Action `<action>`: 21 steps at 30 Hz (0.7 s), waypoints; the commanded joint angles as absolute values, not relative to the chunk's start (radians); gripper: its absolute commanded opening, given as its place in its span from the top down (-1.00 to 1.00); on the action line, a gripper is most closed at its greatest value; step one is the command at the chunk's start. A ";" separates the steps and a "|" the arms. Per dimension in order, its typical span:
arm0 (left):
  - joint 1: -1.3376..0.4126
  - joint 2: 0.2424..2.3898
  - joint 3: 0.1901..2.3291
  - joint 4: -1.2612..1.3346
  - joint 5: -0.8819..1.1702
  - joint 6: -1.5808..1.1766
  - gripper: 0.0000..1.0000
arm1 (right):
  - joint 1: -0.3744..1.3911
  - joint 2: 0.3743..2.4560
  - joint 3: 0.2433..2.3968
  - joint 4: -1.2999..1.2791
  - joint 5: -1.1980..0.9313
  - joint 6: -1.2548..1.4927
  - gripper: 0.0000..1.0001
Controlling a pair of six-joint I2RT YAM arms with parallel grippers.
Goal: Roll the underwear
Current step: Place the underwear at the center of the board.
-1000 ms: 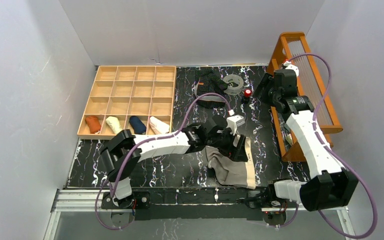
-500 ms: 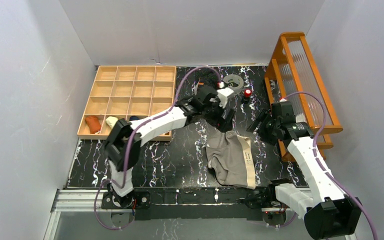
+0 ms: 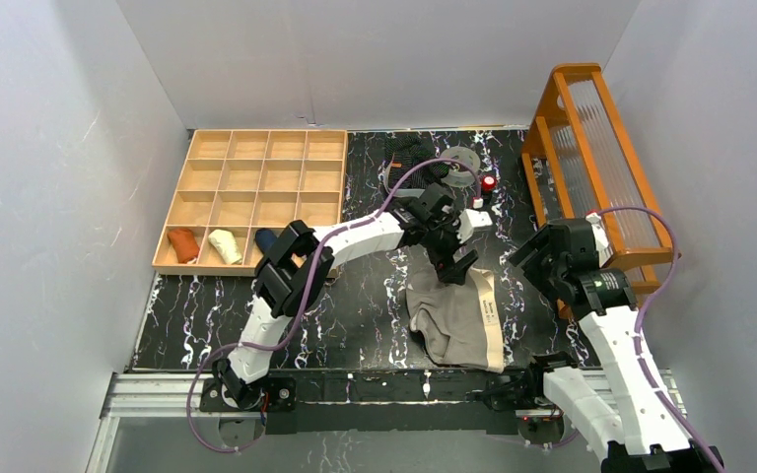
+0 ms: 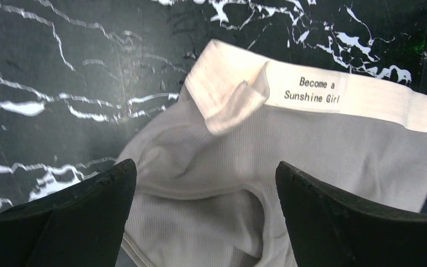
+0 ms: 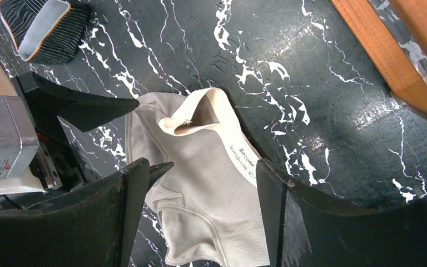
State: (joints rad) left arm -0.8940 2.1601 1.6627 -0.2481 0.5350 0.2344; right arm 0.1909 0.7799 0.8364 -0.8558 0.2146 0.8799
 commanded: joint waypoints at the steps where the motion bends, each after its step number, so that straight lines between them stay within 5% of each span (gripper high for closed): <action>1: -0.929 2.160 1.719 -0.214 0.542 0.362 -0.87 | 0.189 0.731 0.824 -0.823 0.297 0.922 -0.56; 9: -0.933 2.217 1.729 -0.167 0.553 0.408 -0.69 | 0.189 0.718 0.803 -0.802 0.298 0.909 -0.54; 11: -0.933 2.231 1.728 -0.162 0.565 0.402 -0.46 | 0.189 0.718 0.797 -0.784 0.279 0.897 -0.52; 17: -0.925 2.187 1.661 -0.067 0.492 0.344 0.62 | 0.189 0.738 0.798 -0.714 0.148 0.807 -0.44; 21: -0.867 2.095 1.587 -0.005 0.406 0.180 1.00 | 0.189 0.761 0.795 -0.637 -0.038 0.692 -0.43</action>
State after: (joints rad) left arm -0.9260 2.2395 1.6371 -0.0818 0.4896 0.3206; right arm 0.1909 0.7425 0.7952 -0.7593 0.1493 0.8234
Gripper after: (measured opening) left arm 0.042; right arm 0.719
